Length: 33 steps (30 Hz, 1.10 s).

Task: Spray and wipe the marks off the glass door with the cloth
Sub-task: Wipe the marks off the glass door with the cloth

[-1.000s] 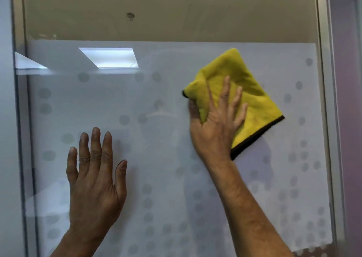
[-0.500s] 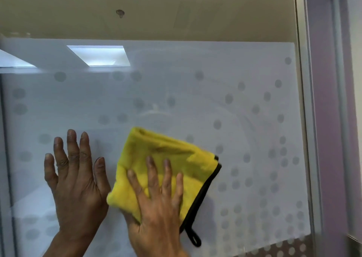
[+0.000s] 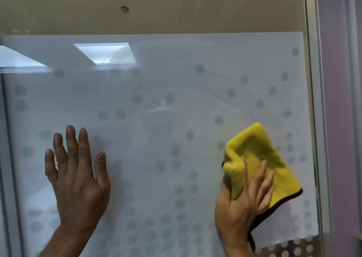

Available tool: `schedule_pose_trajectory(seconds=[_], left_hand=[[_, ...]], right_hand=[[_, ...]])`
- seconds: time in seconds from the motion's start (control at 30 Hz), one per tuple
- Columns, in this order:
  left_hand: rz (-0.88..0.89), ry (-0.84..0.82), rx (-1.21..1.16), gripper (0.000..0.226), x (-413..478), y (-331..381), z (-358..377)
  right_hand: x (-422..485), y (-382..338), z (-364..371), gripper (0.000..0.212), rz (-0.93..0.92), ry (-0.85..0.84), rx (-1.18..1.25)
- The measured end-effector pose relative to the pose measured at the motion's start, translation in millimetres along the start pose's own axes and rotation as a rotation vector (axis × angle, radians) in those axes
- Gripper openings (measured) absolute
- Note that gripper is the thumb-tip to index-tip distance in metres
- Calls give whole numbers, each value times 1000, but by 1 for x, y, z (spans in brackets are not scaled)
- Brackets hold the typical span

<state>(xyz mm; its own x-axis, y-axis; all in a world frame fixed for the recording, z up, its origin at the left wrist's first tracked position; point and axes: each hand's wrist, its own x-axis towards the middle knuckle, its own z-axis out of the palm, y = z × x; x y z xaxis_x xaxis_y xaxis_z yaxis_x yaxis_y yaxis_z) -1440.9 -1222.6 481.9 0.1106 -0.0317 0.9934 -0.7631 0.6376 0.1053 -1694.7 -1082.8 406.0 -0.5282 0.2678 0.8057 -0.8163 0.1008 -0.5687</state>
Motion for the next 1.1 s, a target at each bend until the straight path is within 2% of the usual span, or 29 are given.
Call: schedule_pose_trajectory(seconds=[0.2,0.37,0.47,0.67,0.83,1.1], left_hand=[[6,12,13,60,1,0,1],[-8,9,6,61,2,0,2],[-3,15,8,61,1,0,3],[-1,11,-5,60,1,0,2],[-16,46,-47,56,0,0,2],[-4,51,-69,52,-1,-1,-2]], right_hand=[[94,-51,17,57,161,12,86],[139,-103,27,62,92,-14,152],[151,-141,34,58,-48,-40,204],[115,-200,46,54,-503,-187,221],[49,-174,40,55,-689,-317,219],[-34,-108,14,61,-856,-515,183]])
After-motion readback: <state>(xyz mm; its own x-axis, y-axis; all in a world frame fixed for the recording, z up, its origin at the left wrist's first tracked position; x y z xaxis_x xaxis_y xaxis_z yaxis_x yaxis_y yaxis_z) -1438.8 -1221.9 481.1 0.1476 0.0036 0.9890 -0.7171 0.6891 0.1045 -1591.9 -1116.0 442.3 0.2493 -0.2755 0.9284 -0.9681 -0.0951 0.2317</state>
